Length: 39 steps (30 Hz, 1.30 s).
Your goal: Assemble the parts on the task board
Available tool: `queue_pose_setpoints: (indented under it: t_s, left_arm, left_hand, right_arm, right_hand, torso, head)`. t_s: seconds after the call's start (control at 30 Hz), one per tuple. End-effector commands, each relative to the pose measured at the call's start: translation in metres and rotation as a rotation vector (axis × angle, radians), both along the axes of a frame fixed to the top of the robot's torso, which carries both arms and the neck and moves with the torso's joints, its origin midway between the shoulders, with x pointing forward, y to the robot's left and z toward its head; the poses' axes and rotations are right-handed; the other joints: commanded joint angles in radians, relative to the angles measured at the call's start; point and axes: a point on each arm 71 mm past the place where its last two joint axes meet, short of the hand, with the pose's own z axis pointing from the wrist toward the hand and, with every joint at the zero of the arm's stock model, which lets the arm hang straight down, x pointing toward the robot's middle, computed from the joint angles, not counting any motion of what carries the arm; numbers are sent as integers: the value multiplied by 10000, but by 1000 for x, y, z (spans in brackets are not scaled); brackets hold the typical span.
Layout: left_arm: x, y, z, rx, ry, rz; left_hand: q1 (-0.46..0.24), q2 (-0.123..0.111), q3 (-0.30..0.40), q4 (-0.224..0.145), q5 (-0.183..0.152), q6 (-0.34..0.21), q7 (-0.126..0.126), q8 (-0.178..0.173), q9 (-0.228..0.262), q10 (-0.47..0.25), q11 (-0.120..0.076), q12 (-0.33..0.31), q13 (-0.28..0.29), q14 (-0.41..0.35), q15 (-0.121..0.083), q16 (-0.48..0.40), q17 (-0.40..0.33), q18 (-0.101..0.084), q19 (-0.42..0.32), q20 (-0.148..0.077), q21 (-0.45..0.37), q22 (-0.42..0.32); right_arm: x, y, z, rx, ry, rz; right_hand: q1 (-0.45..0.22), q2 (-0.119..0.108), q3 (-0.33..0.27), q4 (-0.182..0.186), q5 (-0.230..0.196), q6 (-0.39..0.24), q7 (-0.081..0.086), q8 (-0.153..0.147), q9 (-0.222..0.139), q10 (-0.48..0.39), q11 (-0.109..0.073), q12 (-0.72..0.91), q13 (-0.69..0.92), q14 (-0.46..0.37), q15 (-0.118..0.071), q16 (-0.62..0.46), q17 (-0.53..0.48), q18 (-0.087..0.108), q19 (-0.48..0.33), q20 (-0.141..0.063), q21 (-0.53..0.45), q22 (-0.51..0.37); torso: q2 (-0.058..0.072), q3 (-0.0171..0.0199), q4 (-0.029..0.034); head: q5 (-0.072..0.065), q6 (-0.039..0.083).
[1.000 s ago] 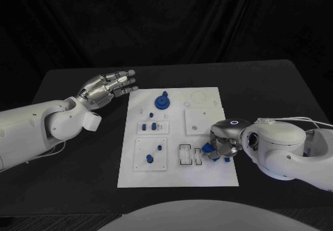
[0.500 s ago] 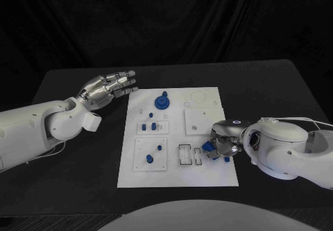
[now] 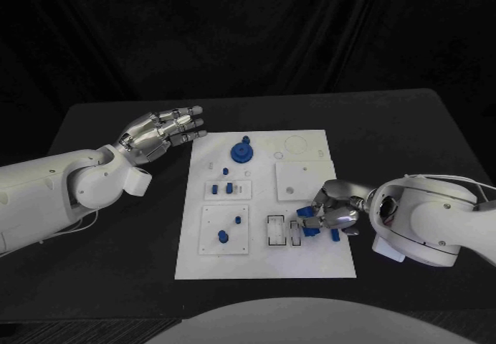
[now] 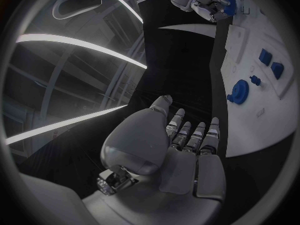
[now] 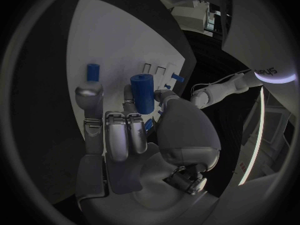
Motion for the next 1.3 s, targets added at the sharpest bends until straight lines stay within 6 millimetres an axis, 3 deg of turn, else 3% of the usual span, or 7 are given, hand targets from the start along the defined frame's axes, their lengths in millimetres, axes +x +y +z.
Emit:
queue_pose_setpoints:
  t_s: [0.03,0.23,0.6,0.77,0.9,1.17,1.3]
  left_arm:
    - [0,-3,1,-168,20,-142]
    - [0,-4,0,-157,41,-171]
    - [0,-5,0,-142,76,-224]
    - [0,-6,0,-145,90,-260]
    - [0,-6,0,-139,104,-277]
    - [0,-7,-1,-133,134,-319]
    - [0,-7,-1,-127,146,-331]
  left_hand:
    - [-81,5,74,-10,57,32,95,59,1,8,94,56,15,59,57,49,11,-122,68,-23,40,3]
    - [-87,2,82,-13,57,39,97,62,2,11,97,64,16,68,67,60,13,-125,74,-22,42,6]
    - [-94,-2,91,-17,58,38,101,63,2,12,100,63,15,78,79,71,15,-129,80,-22,45,9]
    - [-99,-5,98,-20,58,31,103,61,1,11,102,62,15,83,87,78,16,-133,79,-22,44,3]
    - [-102,-6,104,-22,59,29,105,61,1,12,105,65,15,97,94,94,19,-136,82,-22,46,3]
    - [-118,-12,126,-31,59,28,111,62,0,9,112,60,13,133,117,135,27,-147,87,-22,48,-1]
    - [-122,-14,133,-34,60,23,113,61,-1,10,114,63,13,148,124,151,31,-150,85,-22,47,-7]
  right_arm:
    - [-3,4,-1,1474,1329,-988]
    - [-1,13,-5,1658,2035,-972]
    - [10,24,-11,704,1497,-217]
    - [11,29,-14,559,1471,-79]
    - [12,31,-16,465,1526,33]
    - [9,36,-18,252,1777,365]
    - [8,37,-19,164,1899,530]
  right_hand:
    - [-204,57,2848,-2908,-317,-12,-47,62,11,1133,-18,26,2632,992,5,59,2600,14,70,49,-30,955]
    - [-587,185,2726,-2840,-1153,-277,-10,111,7,1133,21,26,2632,973,39,17,2508,42,-15,81,-198,902]
    - [-871,284,2582,-2723,-1955,-494,27,212,-38,1133,59,26,2632,961,76,-7,2455,97,-137,123,-530,817]
    - [-1081,364,2378,-2514,-3061,-581,29,325,-103,1133,66,26,2632,958,87,-15,2436,104,-165,144,-531,806]
    - [-1102,376,2308,-2463,-3362,-625,36,360,-136,1133,72,26,2632,955,90,-20,2424,109,-174,149,-550,799]
    - [-1400,388,1921,-2069,-4584,-748,82,430,-305,1133,115,26,2632,944,127,-41,2373,122,-206,181,-640,767]
    - [-1627,349,1696,-1871,-4792,-764,94,450,-362,1133,126,26,2632,941,137,-48,2357,127,-213,190,-668,758]
  torso:
    - [-3,-2,1]
    - [-2,-6,-1]
    - [1,0,-1]
    - [1,-4,1]
    - [3,-1,-1]
    - [2,-2,3]
    - [2,-2,-1]
  head:
    - [-12,-2]
    - [4,-2]
    - [4,-2]
    - [21,-2]
    - [26,-2]
    - [53,-2]
    - [61,-2]
